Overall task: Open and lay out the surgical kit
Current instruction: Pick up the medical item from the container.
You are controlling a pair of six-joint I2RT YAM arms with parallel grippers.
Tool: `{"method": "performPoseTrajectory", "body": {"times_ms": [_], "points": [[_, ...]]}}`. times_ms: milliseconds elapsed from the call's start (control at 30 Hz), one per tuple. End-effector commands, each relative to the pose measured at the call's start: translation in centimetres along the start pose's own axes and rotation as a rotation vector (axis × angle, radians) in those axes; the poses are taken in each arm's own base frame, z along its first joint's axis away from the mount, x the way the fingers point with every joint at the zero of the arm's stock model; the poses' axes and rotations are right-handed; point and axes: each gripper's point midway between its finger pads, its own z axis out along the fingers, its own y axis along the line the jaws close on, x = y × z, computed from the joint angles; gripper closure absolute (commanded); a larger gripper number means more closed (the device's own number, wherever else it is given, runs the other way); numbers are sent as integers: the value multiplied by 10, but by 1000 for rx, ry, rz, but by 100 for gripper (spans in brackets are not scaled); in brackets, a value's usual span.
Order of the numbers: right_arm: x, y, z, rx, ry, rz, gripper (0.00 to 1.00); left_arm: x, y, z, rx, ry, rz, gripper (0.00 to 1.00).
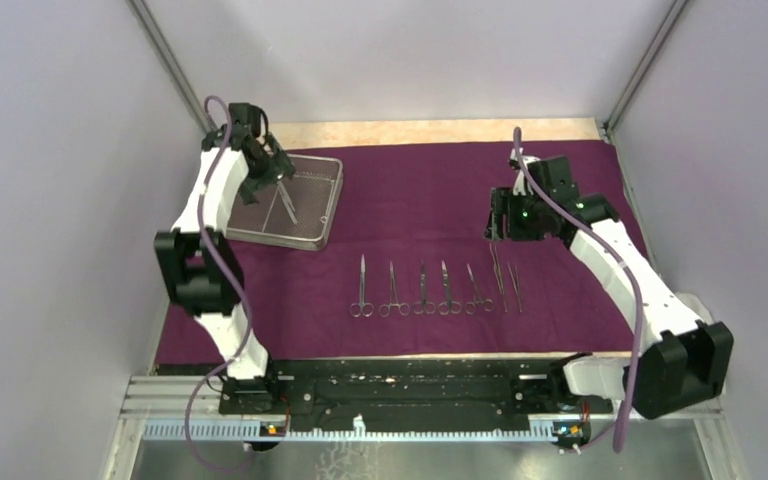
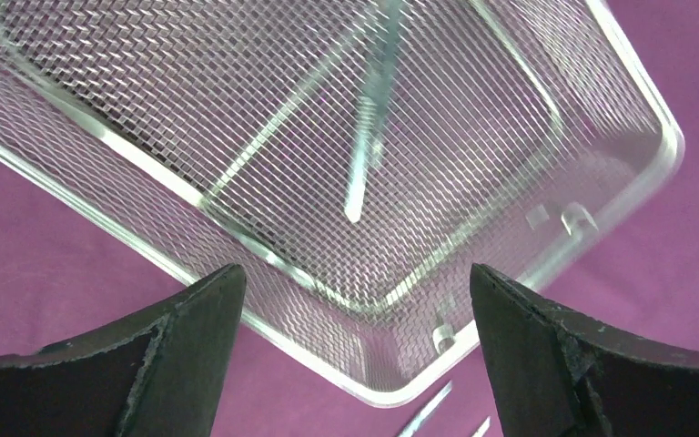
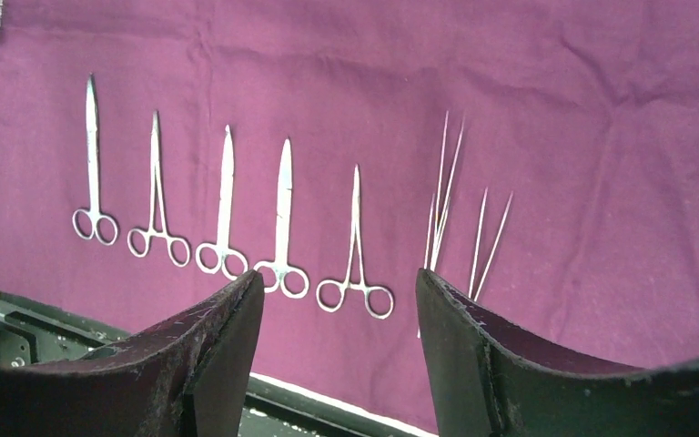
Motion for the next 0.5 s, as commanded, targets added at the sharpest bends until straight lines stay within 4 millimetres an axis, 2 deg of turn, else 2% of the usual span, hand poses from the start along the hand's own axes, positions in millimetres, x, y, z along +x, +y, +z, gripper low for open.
{"method": "performPoseTrajectory", "body": {"times_ms": [0, 167, 233, 467], "points": [[-3, -4, 24, -22, 45, 35, 38, -11, 46, 42, -287, 59, -201, 1], [-1, -14, 47, -40, 98, 65, 39, -24, 80, 85, -481, 68, -248, 1], [-4, -16, 51, -38, 102, 55, 39, -22, 91, 94, -518, 84, -314, 3], [-11, -14, 65, -57, 126, 46, 40, -8, 117, 108, -598, 139, -427, 9]]}}
